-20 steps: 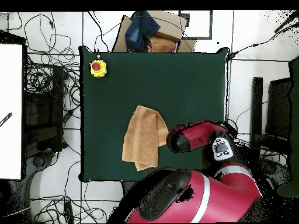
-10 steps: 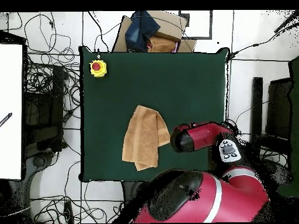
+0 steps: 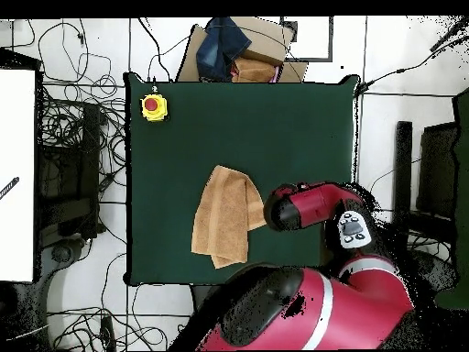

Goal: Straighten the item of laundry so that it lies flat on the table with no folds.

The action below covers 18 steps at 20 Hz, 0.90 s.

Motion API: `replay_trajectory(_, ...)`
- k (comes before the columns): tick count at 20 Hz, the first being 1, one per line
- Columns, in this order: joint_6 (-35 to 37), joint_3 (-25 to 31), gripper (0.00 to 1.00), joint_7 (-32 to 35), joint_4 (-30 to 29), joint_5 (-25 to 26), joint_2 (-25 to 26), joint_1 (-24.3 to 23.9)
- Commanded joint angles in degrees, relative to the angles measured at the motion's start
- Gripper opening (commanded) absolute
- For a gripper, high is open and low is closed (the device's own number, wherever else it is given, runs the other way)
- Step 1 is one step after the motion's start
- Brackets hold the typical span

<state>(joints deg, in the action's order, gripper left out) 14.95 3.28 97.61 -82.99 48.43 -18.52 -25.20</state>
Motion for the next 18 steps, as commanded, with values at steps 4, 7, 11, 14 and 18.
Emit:
replay_trajectory(4,2.9,1.9,1.0,3.2,4.0,-1.5,1.3,2.7)
replay_trajectory(7,2.3,1.6,1.0,3.6,3.8,-1.3,0.3,3.7)
replay_trajectory(11,1.1,-0.6,1.0,6.3,5.4,-0.9,1.7,6.2)
replay_trajectory(14,1.3,-3.1,1.0,9.1,7.4,-1.2,3.5,8.7)
replay_trajectory(18,0.6,-7.0,1.0,13.2,10.0,-1.4,6.0,12.4)
